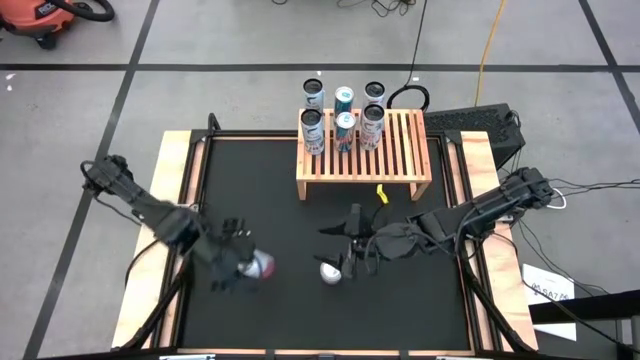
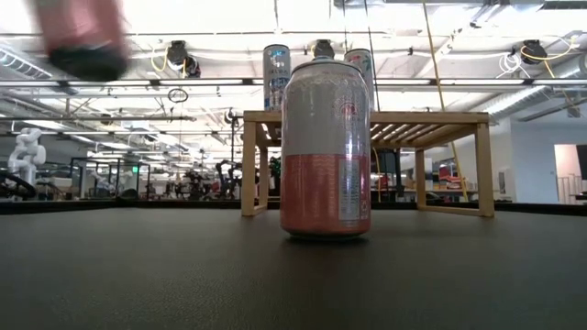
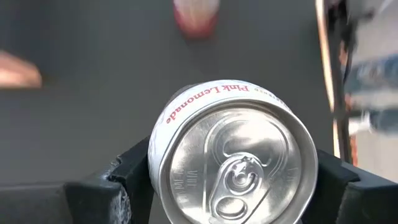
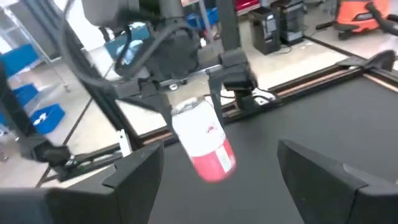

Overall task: Place canned beverage on shelf
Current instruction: Put the white soda can on the shelf

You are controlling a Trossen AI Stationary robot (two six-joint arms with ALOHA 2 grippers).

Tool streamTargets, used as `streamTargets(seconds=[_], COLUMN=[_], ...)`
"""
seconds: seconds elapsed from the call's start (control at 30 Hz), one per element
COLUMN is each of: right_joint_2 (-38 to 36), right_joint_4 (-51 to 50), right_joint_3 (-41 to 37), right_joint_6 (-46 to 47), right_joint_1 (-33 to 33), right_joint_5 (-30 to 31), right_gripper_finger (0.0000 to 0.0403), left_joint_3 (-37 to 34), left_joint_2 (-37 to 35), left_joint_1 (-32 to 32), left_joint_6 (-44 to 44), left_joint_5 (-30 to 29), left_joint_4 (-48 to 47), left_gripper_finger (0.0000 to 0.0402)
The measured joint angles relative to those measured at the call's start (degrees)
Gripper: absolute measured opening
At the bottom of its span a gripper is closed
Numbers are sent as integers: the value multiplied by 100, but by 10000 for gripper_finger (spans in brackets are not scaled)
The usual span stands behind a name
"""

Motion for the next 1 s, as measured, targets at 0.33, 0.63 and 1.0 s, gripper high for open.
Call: streamTargets(seconds=[0.33, 0.63, 1.0], right_joint_2=[-2, -2, 23], right_joint_4=[-202, -395, -579], right_joint_3=[0, 0, 0], right_joint_6=[-535, -818, -959], right_joint_1=[-292, -715, -1176], right_joint_5=[-6, -552, -1414], right_gripper_finger=[302, 363, 380], left_joint_3=[915, 1158, 1158], left_joint_2=[15, 15, 15], left_joint_1=[1551, 2075, 2278], left_joint_6=[1389, 1770, 1891], left_joint_5=[119, 351, 620], left_joint_4=[948, 1130, 1812], left_gripper_finger=[276, 276, 276])
